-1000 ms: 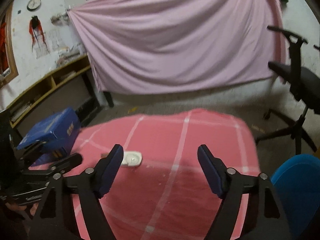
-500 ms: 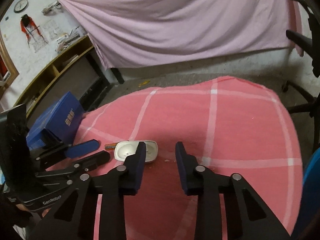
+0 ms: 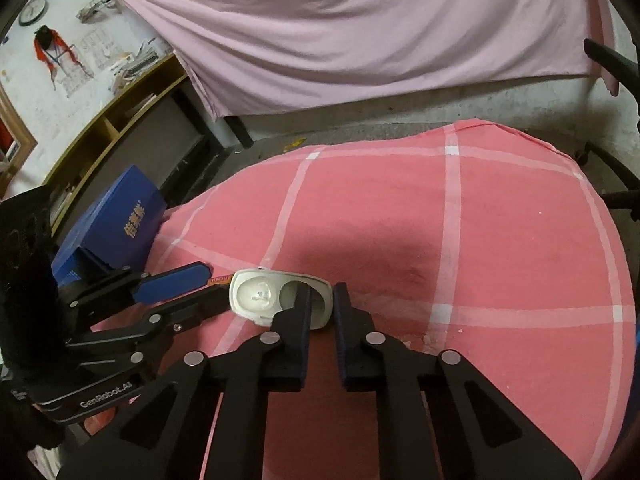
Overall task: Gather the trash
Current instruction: 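Grasp the white earbud case with the right tool while the left tool grasps the battery, then lift the battery and earbud case and carry both tools over the blue bin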
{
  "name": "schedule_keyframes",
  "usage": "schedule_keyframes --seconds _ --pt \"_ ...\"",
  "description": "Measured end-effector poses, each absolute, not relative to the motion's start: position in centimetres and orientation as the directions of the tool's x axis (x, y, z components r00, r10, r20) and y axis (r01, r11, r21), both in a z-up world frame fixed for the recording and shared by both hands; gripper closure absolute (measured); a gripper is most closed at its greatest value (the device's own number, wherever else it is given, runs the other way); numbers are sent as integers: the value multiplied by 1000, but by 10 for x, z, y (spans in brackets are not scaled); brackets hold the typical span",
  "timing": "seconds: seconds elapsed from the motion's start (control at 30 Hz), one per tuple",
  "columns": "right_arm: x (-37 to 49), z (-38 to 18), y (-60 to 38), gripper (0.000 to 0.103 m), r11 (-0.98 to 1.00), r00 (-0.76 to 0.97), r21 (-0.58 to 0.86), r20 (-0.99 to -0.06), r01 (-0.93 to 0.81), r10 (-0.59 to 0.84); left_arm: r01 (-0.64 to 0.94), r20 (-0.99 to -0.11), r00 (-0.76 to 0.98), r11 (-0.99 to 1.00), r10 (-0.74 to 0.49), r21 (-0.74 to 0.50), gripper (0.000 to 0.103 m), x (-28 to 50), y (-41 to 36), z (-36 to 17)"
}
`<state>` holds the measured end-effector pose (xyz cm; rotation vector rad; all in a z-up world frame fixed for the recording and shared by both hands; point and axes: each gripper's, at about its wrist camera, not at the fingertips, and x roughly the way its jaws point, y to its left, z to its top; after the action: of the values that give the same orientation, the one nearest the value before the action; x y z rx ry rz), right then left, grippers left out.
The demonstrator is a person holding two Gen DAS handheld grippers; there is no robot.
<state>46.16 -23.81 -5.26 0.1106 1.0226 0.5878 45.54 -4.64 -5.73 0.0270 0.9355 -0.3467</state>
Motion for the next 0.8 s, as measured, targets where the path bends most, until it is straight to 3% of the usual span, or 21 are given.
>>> schedule_keyframes --seconds 0.43,0.8 --pt "449 -38 -252 97 865 470 327 -737 -381 486 401 -822 540 914 -181 62 96 453 -75 -67" --pt "424 -18 -277 97 854 569 353 -638 -383 519 304 -799 587 950 -129 70 96 433 -80 -65"
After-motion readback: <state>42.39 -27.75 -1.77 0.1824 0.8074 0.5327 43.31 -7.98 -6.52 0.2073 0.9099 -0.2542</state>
